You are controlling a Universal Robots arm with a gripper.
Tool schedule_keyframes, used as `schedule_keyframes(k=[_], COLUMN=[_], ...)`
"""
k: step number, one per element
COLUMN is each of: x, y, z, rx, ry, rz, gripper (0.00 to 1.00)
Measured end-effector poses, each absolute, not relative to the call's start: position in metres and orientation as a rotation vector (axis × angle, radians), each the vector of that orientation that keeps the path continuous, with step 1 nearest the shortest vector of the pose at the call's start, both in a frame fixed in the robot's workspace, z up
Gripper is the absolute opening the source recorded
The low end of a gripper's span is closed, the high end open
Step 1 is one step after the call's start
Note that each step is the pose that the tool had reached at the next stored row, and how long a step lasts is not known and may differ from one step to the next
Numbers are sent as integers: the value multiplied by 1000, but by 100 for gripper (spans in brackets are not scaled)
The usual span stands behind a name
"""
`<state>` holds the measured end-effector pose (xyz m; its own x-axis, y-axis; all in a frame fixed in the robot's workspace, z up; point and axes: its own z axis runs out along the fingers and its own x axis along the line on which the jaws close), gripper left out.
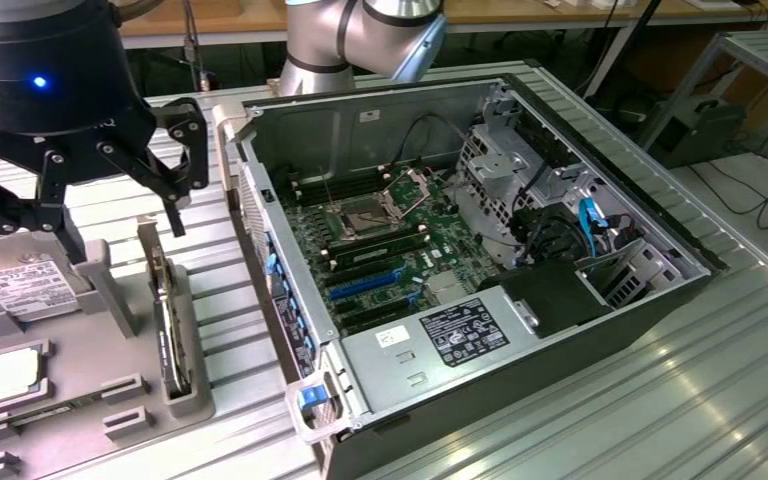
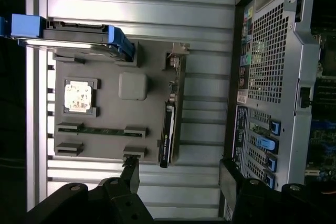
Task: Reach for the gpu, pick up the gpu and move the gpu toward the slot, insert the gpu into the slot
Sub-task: 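Pick up the gpu and move the gpu toward the slot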
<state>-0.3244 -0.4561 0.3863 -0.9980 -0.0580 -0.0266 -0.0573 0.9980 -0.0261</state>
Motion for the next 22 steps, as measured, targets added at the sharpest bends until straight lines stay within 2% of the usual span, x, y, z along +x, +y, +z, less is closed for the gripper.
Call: schedule_keyframes(k=[22], x=[-324], y=[-463], z=[380], rx=[-105], ry=[3112], rz=[-50], gripper=[72])
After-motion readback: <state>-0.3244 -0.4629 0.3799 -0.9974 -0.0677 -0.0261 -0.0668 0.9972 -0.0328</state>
